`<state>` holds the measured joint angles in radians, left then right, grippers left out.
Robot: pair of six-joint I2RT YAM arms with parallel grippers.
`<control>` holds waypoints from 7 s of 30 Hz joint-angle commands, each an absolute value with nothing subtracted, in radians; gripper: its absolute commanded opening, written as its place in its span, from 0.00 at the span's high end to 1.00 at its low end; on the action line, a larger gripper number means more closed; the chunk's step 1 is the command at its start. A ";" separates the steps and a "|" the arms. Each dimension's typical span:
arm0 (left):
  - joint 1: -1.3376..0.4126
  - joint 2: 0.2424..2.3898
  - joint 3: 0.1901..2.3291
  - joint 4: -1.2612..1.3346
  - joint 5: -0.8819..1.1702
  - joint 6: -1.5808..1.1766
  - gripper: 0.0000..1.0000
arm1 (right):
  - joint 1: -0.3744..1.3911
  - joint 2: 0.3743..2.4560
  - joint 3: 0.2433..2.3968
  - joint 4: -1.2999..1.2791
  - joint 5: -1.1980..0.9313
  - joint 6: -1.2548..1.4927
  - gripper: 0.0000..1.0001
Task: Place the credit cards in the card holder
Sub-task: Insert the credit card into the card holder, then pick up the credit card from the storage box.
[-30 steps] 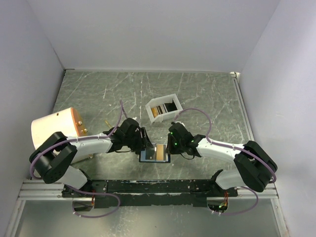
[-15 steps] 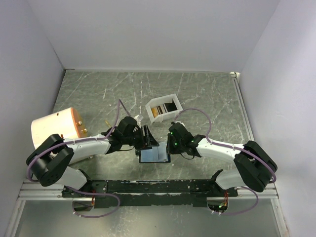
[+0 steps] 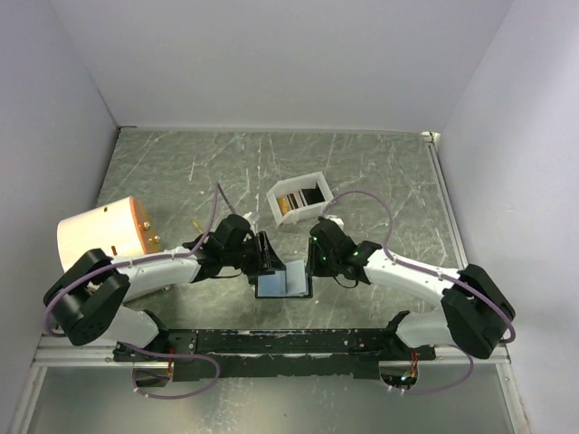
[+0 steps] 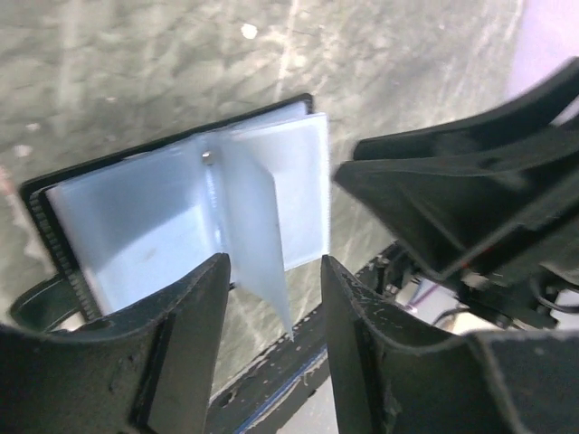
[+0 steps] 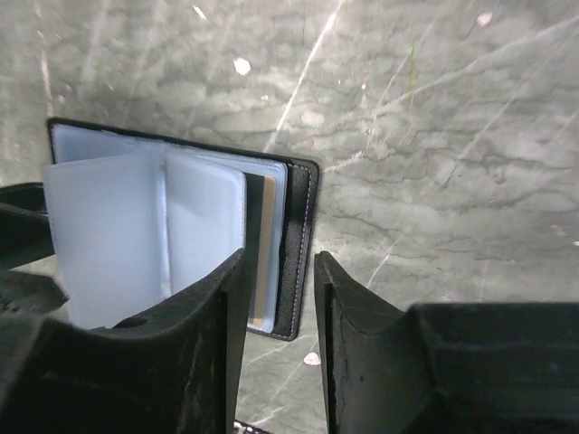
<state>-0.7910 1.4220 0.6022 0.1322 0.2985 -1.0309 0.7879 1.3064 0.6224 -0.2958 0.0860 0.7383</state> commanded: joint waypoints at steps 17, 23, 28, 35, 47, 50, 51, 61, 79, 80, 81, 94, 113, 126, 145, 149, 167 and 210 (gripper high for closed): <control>-0.790 1.154 0.705 -0.231 -0.007 -0.784 0.30 | 0.724 1.483 1.136 -0.371 0.369 0.399 0.48; -0.790 1.079 0.802 -0.394 -0.086 -0.642 0.19 | 0.663 1.695 1.371 -0.437 0.389 0.273 0.34; -0.789 1.029 0.860 -0.489 -0.153 -0.574 0.05 | 0.638 1.858 1.531 -0.507 0.464 0.222 0.30; -0.790 0.940 0.937 -0.599 -0.203 -0.526 0.01 | 0.632 1.974 1.649 -0.542 0.254 0.188 0.27; -0.788 0.884 0.921 -0.604 -0.304 -0.520 0.01 | 0.635 2.128 1.687 -0.559 0.226 0.177 0.12; -0.788 0.881 0.922 -0.612 -0.315 -0.518 0.00 | 0.634 2.160 1.695 -0.566 0.243 0.169 0.08; -0.788 0.880 0.922 -0.612 -0.317 -0.518 0.00 | 0.634 2.168 1.698 -0.568 0.248 0.168 0.08; -0.788 0.872 0.922 -0.616 -0.339 -0.523 0.00 | 0.634 2.114 1.737 -0.589 0.260 0.196 0.25; -0.787 0.833 0.920 -0.626 -0.371 -0.523 0.00 | 0.630 2.150 1.764 -0.618 0.348 0.170 0.12; -0.788 0.832 0.920 -0.626 -0.372 -0.524 0.00 | 0.629 2.161 1.769 -0.620 0.347 0.167 0.12; -0.787 0.830 0.920 -0.626 -0.373 -0.523 0.01 | 0.630 2.172 1.773 -0.622 0.345 0.163 0.11; -0.788 0.823 0.920 -0.628 -0.378 -0.523 0.00 | 0.627 2.254 1.810 -0.652 0.346 0.155 0.10; -0.788 0.815 0.918 -0.629 -0.382 -0.526 0.00 | 0.669 2.250 1.839 -0.658 0.717 0.091 0.25; -0.788 0.824 0.917 -0.627 -0.379 -0.526 0.01 | 0.670 2.237 1.808 -0.608 0.825 0.051 0.19; -0.788 0.827 0.915 -0.626 -0.375 -0.526 0.00 | 0.613 2.219 1.743 -0.584 0.774 0.090 0.00; -0.788 0.828 0.917 -0.626 -0.374 -0.524 0.00 | 0.606 2.211 1.731 -0.583 0.776 0.098 0.00; -0.788 0.834 0.914 -0.621 -0.369 -0.522 0.01 | 0.585 2.178 1.676 -0.541 0.836 0.116 0.06; -0.788 0.834 0.912 -0.617 -0.354 -0.520 0.01 | 0.532 2.051 1.455 -0.368 0.414 -0.063 0.29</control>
<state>-0.7910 0.8360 0.9081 -0.6254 -0.3622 -0.5308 0.5262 2.0266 1.4452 -0.3092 0.3965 -0.0257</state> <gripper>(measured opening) 0.992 0.617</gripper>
